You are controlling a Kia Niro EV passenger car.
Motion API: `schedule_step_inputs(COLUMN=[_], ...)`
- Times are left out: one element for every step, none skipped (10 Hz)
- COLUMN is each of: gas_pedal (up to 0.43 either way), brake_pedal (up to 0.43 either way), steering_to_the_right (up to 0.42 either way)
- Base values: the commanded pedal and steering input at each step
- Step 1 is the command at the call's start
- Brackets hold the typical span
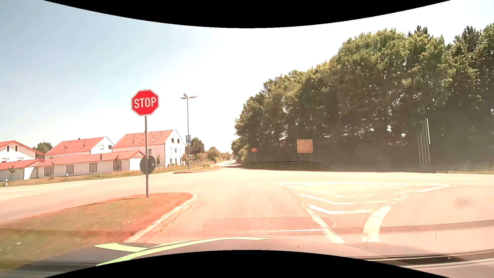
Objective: Follow the waypoints while adhering to traffic rules and regulations
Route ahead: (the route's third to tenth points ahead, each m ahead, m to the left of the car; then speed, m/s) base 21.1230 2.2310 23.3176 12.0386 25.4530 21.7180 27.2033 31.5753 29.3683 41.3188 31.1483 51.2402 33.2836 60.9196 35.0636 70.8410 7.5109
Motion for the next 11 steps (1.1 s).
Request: schedule_step_inputs(gas_pedal=[0.000, 0.000, 0.000, 0.000, 0.000, 0.000, 0.000, 0.000, 0.000, 0.000, 0.000], brake_pedal=[0.280, 0.305, 0.311, 0.323, 0.329, 0.329, 0.335, 0.341, 0.341, 0.335, 0.329], steering_to_the_right=[0.004, 0.004, 0.004, 0.004, 0.003, 0.002, -0.001, -0.006, -0.010, -0.016, -0.021])
